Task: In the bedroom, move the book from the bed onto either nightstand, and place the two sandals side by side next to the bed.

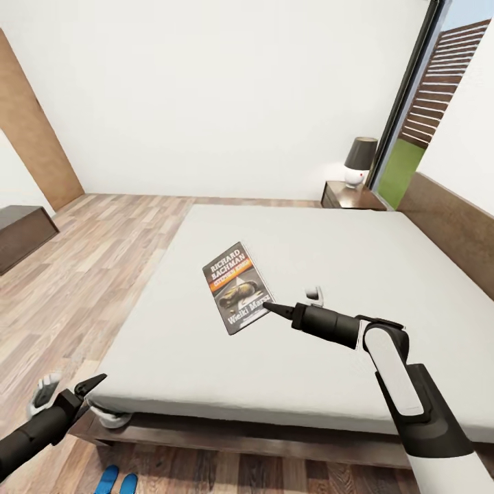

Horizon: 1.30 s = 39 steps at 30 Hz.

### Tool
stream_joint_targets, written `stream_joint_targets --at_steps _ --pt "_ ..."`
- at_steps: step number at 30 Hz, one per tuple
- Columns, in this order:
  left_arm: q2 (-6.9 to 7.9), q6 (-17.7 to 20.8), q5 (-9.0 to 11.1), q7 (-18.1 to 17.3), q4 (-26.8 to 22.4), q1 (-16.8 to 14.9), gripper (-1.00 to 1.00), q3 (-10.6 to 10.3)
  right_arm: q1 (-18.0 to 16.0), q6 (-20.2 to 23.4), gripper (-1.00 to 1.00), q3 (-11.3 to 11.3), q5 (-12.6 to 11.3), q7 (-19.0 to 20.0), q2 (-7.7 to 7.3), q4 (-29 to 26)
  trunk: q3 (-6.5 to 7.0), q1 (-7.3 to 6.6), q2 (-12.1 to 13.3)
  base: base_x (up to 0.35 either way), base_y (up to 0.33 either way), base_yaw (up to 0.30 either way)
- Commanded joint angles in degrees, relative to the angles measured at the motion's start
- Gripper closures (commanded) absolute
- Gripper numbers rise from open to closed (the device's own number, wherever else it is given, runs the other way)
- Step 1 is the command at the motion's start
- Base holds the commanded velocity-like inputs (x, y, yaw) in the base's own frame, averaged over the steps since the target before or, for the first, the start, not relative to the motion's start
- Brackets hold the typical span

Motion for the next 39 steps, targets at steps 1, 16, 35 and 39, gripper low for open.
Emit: stream_joint_targets --at_steps 1,16,35,39 --pt "-0.12 -0.18 0.33 0.12 0.01 0.40 -1.00 0.09 -0.04 0.11 1.00 0.37 0.32 0.10 0.01 -0.02 0.22 -0.22 0.38 0.000 0.000 0.161" --pt "-3.11 -4.31 0.02 -0.21 1.73 5.88 -1.00 0.48 -0.04 0.01 1.00 2.59 0.34 -5.21 2.35 -0.17 1.61 -0.44 0.79 0.000 0.000 0.142" --pt "-4.91 -13.79 -0.01 -0.32 11.45 6.94 -1.00 -0.12 -0.04 -0.06 1.00 2.74 1.70 -5.53 2.81 -0.17 3.15 -0.44 0.79 -0.002 0.000 0.128" --pt "-4.95 -16.34 -0.34 -0.30 12.43 6.95 -1.00 -0.22 -0.04 -0.08 1.00 2.77 1.87 -5.53 2.91 -0.18 3.47 -0.44 0.79 -0.134 0.082 0.137"
